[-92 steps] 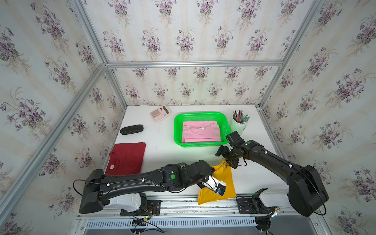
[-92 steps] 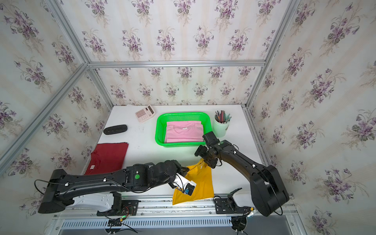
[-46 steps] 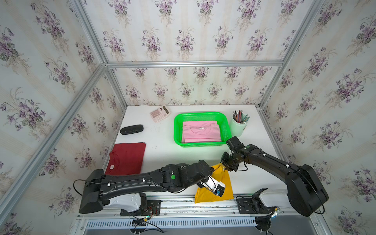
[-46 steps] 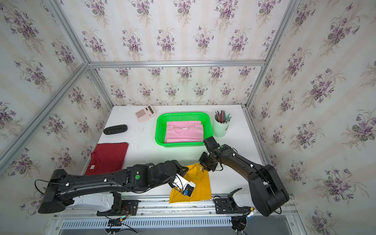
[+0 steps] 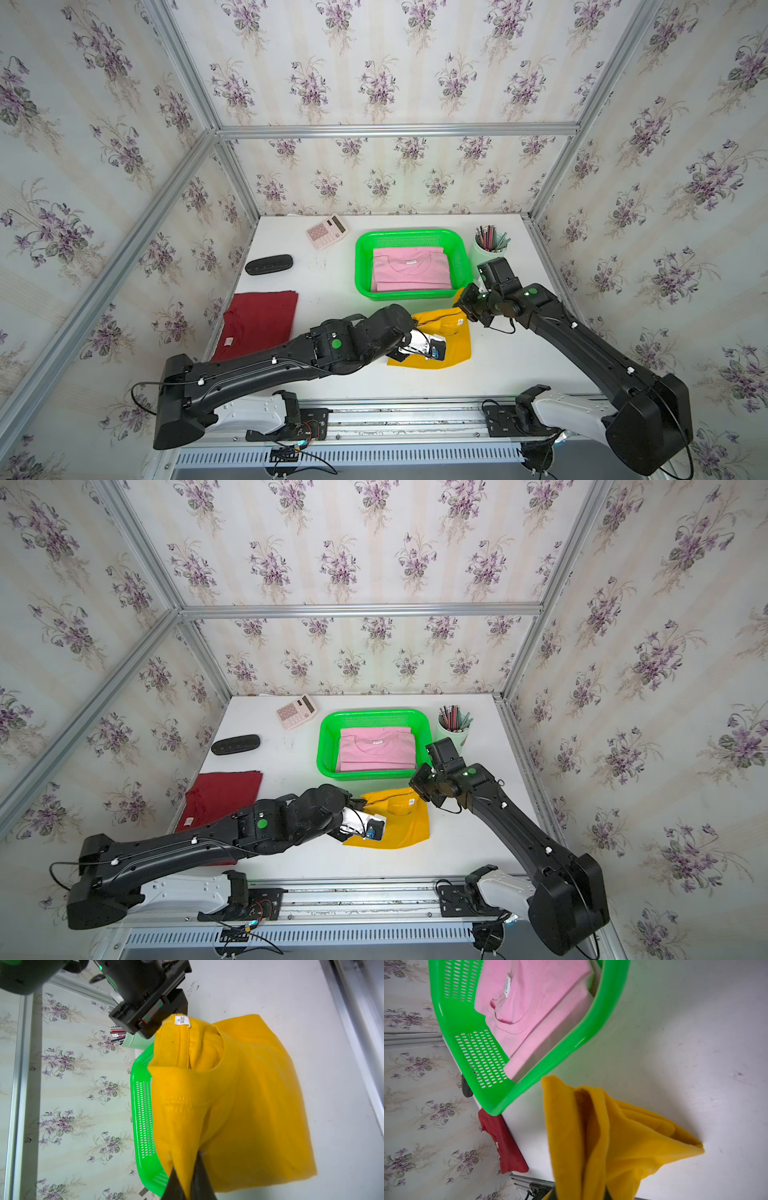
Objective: Put the folded t-shirts into the basket
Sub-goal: Pick up the T-shirt from the center of the board, then place the T-shirt in the bin.
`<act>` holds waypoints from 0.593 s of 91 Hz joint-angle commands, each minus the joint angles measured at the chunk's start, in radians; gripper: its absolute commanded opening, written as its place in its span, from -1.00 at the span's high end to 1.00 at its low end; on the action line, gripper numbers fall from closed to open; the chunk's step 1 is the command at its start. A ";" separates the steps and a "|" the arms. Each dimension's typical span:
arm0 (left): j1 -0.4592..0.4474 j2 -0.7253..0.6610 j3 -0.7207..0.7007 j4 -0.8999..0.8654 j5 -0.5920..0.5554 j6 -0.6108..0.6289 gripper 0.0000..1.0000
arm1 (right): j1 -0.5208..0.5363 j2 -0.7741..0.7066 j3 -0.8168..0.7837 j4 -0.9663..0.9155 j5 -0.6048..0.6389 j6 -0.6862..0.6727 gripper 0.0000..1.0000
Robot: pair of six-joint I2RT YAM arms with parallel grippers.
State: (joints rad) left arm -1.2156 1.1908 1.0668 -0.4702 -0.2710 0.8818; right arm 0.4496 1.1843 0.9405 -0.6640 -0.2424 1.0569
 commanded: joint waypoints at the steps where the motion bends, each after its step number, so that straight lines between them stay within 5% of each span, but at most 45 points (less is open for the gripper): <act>1: 0.026 -0.004 0.025 0.003 -0.015 -0.086 1.00 | -0.001 -0.010 0.048 -0.027 0.070 0.024 1.00; 29: 0.231 0.043 0.134 -0.052 0.041 -0.231 1.00 | -0.002 0.038 0.238 0.001 0.190 0.052 1.00; 54: 0.393 0.165 0.252 -0.089 0.178 -0.226 1.00 | -0.001 0.230 0.430 0.004 0.224 0.076 1.00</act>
State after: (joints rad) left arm -0.8551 1.3254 1.2900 -0.4923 -0.1360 0.6674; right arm 0.4503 1.3632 1.2987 -0.6453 -0.0795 1.1156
